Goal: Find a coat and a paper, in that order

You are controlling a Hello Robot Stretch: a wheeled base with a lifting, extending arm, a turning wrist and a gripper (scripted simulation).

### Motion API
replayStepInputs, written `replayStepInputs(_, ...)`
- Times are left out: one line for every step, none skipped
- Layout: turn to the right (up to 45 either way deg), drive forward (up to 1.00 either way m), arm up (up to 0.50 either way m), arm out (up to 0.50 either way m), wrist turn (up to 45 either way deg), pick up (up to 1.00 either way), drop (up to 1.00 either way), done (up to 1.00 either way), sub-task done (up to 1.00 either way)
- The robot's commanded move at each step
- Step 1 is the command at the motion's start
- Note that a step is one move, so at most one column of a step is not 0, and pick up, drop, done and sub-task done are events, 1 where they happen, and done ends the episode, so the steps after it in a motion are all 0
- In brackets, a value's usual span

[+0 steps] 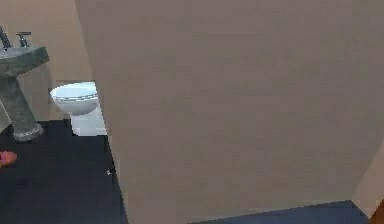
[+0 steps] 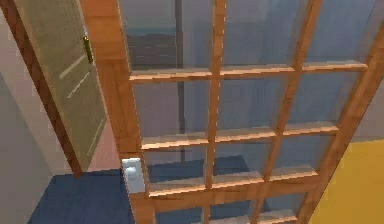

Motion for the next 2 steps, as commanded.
replayStepInputs(-9.0,0.0,0.0,0.0,0.0,0.0,0.0,0.0,0.0)
replayStepInputs(0.0,0.35,0.0,0.0,0.0,0.0,0.0,0.0,0.0)
